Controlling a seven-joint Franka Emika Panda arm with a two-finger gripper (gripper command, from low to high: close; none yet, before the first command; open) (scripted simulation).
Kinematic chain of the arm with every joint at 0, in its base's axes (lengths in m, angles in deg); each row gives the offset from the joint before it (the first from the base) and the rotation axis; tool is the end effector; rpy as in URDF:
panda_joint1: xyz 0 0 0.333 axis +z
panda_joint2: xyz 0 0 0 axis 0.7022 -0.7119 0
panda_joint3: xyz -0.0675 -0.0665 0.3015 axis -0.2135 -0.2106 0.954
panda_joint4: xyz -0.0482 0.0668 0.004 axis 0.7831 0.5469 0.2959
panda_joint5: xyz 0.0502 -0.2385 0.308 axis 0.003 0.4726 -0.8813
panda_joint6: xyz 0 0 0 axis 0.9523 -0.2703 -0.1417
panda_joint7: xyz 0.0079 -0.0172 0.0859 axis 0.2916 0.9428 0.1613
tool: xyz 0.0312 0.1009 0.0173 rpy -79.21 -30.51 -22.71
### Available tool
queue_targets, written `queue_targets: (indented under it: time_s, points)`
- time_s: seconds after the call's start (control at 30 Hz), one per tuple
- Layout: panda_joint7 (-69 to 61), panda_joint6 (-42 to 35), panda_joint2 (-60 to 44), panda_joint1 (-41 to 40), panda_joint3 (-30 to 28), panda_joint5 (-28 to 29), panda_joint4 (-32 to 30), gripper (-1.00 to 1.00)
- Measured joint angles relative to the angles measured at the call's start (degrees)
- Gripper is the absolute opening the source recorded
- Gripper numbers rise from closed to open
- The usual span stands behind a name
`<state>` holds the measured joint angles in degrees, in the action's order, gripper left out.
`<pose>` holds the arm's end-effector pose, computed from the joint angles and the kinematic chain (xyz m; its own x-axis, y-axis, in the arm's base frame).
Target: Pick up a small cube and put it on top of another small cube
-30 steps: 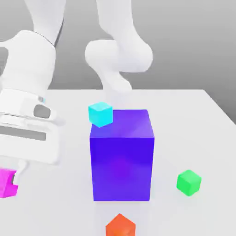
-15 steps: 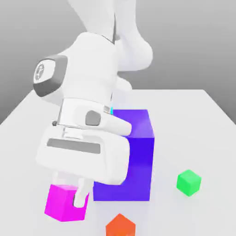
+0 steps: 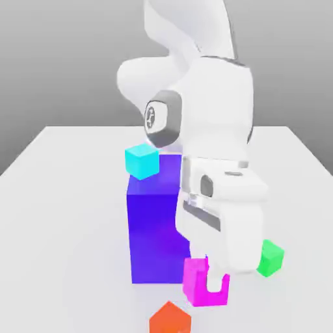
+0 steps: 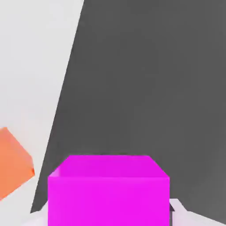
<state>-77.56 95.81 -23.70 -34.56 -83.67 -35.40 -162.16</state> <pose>0.4952 0.0849 0.2797 0.5599 0.8086 0.1808 0.7499 -0.5874 0.3043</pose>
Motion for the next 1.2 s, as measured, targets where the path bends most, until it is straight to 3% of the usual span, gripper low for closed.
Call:
queue_targets:
  time_s: [0.17,0.4,0.53,0.73,0.77,1.0,1.2]
  points:
    - [2.5,-4.0,1.7,2.4,4.6,-13.1,-3.2,-1.0]
    - [-0.3,-12.7,11.1,9.2,6.9,-24.9,-12.3,-1.0]
    - [3.0,-14.6,10.6,14.1,11.4,-23.1,-14.6,-1.0]
    - [6.4,-5.8,0.6,15.5,10.5,-18.7,-14.4,-1.0]
    - [7.2,-4.3,-1.0,15.8,9.9,-17.8,-14.3,1.0]
    - [7.2,-3.9,-1.3,15.9,9.9,-17.7,-14.3,1.0]
    - [4.4,-13.2,8.6,16.5,10.2,-21.7,-14.8,1.0]
